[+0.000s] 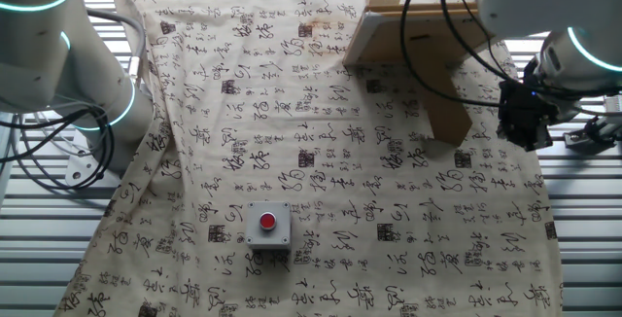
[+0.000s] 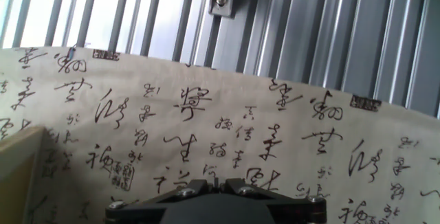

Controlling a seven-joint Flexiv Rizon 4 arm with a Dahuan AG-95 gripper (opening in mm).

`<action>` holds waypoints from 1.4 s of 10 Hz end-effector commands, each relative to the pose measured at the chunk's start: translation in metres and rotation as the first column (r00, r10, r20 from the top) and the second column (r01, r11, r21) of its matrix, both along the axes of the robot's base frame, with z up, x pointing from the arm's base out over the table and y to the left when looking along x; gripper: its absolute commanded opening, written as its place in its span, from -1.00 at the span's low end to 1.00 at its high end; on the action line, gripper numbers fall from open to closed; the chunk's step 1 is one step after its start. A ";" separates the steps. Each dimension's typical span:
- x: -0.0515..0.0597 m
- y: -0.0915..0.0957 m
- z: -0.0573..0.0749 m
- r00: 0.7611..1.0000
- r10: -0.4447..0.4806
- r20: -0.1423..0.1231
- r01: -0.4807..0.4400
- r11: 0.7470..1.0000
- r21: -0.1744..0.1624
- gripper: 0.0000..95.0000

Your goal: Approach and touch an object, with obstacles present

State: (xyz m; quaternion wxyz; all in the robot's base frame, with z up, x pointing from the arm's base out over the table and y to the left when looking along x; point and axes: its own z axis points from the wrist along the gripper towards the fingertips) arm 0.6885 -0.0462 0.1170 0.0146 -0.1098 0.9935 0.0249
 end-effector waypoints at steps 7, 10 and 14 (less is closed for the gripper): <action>-0.001 0.000 -0.002 1.000 -0.011 0.014 0.011 1.000 0.010 -1.00; -0.001 0.000 -0.002 1.000 0.012 0.028 -0.011 1.000 -0.010 -1.00; -0.001 0.000 -0.002 0.995 -0.082 0.061 0.084 0.996 -0.028 -1.00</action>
